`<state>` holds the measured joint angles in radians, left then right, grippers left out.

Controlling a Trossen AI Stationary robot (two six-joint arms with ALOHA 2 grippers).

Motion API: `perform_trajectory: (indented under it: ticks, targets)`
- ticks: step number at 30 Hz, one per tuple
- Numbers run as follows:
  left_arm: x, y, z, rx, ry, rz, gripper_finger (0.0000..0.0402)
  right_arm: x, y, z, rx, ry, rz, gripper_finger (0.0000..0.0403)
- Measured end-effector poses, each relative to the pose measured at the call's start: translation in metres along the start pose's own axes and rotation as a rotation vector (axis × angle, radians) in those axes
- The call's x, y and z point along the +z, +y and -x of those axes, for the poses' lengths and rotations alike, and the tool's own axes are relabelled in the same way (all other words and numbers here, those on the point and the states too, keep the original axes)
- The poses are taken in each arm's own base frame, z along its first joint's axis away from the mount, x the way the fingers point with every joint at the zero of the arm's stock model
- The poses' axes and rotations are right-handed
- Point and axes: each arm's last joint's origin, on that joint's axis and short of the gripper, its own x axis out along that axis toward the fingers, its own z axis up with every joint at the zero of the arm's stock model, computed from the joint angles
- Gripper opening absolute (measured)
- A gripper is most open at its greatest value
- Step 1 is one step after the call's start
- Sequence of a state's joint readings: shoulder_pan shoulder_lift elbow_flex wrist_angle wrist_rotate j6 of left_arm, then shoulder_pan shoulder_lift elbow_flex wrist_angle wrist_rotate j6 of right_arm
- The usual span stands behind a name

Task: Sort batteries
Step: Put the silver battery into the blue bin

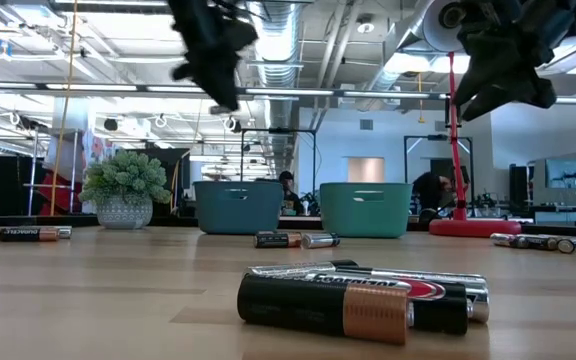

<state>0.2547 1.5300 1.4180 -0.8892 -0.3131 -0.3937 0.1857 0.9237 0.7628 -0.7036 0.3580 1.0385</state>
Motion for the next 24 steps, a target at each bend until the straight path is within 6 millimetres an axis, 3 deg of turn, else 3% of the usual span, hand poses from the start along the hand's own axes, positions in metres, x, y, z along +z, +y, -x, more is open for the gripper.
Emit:
perform_trajectory:
  ticks: [6, 12, 18, 24]
  targets:
    - [0.036, 0.028, -0.064, -0.059, 0.088, 0.001, 0.004, -0.004, 0.002, 0.001, 0.015, 0.011, 0.019, 0.0152]
    - [0.033, 0.052, -0.122, -0.065, 0.214, 0.045, 0.004, -0.006, 0.004, 0.003, 0.024, 0.019, 0.006, 0.0152]
    - [0.023, 0.052, -0.157, -0.107, 0.305, -0.042, 0.004, -0.005, 0.003, 0.002, 0.018, 0.01, -0.007, 0.0152]
    - [0.017, 0.057, -0.178, -0.088, 0.336, -0.086, 0.004, -0.002, 0.001, 0.001, 0.005, 0.0, -0.041, 0.0152]
